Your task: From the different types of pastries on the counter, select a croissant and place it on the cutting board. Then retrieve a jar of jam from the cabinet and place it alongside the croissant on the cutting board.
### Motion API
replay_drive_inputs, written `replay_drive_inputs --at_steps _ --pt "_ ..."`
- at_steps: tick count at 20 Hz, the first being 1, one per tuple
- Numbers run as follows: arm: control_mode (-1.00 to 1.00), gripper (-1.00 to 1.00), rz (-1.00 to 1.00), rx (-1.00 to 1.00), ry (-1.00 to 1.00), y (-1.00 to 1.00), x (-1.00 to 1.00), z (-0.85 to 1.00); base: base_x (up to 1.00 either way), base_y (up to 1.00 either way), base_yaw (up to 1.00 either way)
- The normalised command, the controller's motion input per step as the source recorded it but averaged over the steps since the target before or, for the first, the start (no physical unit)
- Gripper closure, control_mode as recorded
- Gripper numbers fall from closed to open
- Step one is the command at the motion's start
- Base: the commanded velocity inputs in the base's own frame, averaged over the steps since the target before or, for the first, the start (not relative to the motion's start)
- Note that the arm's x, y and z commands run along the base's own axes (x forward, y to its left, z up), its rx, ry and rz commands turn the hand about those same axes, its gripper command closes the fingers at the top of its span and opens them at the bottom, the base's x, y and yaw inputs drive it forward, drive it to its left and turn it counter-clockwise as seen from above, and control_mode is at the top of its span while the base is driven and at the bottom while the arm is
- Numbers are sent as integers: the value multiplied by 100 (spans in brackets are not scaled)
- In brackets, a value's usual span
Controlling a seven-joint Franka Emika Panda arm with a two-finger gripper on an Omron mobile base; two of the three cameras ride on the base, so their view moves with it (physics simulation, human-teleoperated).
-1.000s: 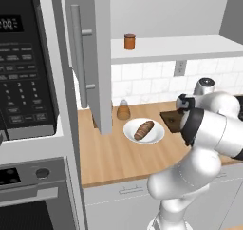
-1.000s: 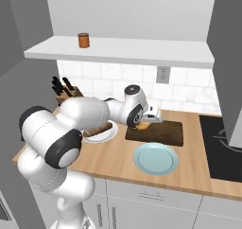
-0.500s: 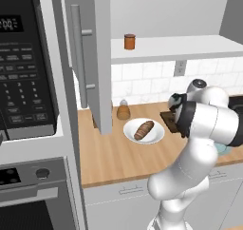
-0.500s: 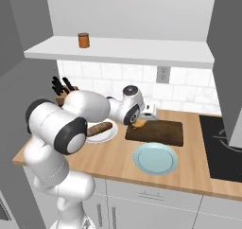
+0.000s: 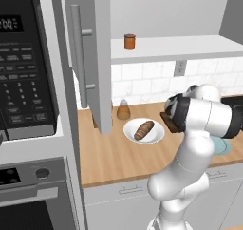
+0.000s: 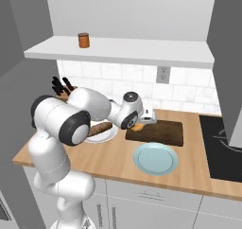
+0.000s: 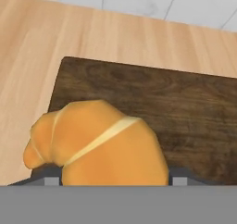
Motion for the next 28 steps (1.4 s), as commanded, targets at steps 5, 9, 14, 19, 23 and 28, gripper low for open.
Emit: replay_drive_inputs --at_steps 5,9,14,19,23,28 --pt "-100 -100 0 0 -3 0 1 3 0 0 0" --pt "-100 -100 0 0 -11 0 -1 40 0 0 0" --pt "-100 -100 0 0 -13 1 0 42 0 0 0" --pt "-100 -100 0 0 -15 1 -4 39 0 0 0" --pt "-100 -100 0 -3 -35 13 -65 84 0 0 0" --pt "-100 -100 1 -8 -42 38 -78 95 0 0 0"
